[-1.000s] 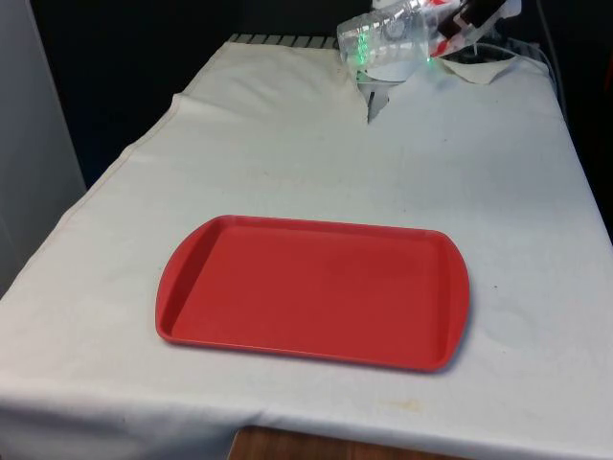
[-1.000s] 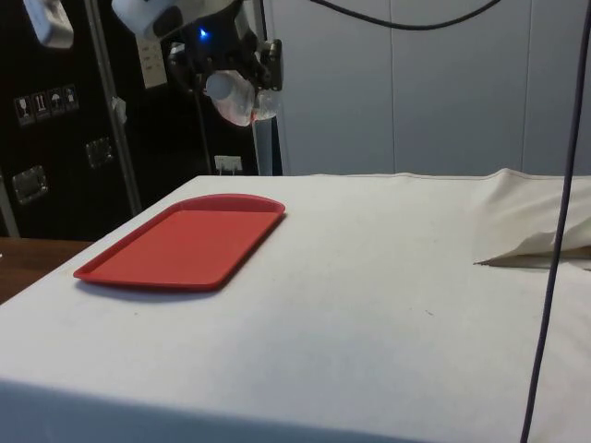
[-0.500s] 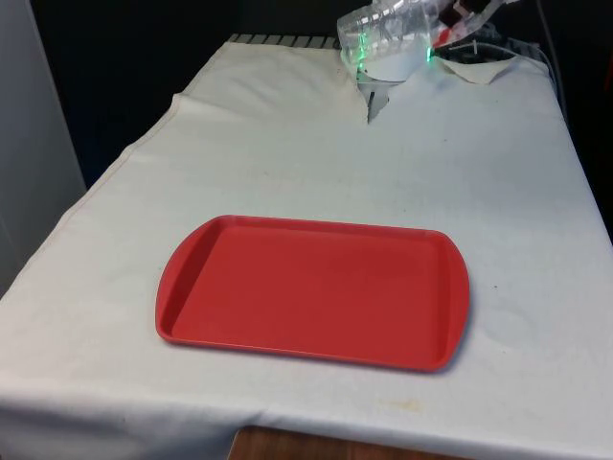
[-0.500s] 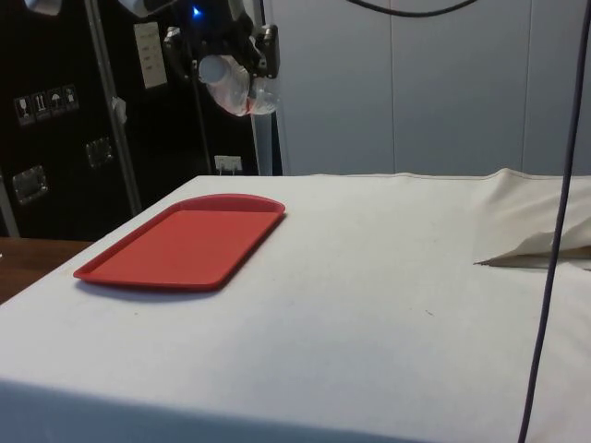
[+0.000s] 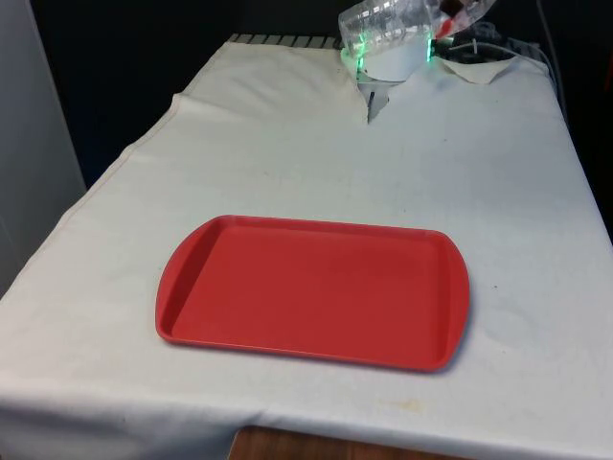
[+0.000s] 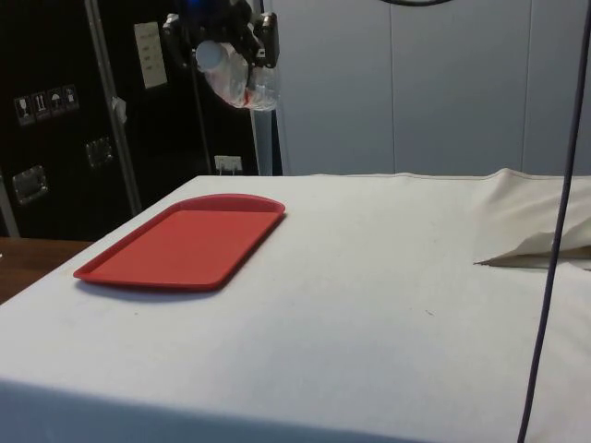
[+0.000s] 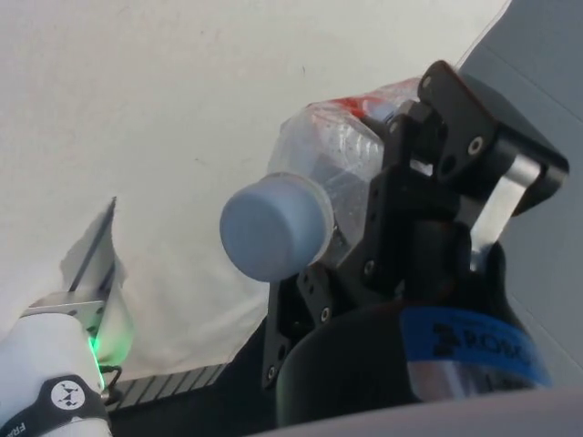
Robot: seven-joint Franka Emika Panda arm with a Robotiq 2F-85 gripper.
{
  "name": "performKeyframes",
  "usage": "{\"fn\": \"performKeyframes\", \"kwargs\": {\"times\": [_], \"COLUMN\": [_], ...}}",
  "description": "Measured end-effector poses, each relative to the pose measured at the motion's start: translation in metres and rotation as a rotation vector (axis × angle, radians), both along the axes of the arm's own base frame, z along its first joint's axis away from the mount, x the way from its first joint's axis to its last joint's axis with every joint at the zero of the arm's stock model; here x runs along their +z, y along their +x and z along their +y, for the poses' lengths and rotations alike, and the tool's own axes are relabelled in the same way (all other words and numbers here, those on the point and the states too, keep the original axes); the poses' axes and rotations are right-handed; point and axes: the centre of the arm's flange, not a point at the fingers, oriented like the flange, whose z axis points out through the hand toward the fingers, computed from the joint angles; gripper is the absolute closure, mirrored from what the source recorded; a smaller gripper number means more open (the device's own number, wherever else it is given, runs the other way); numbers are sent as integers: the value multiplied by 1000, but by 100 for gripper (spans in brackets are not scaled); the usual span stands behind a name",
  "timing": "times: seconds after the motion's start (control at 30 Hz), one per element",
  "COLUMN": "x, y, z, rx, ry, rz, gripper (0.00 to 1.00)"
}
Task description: Place the bottle upright on the tray.
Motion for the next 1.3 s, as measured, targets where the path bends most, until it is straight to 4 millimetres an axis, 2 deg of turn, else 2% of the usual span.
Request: {"fn": "performKeyframes", "kwargs": {"times": [1.3], "x": [38], "y": [3], "z": [-21], "rx": [-95], "ry": [176], "rz": [-6], "gripper": [67]}}
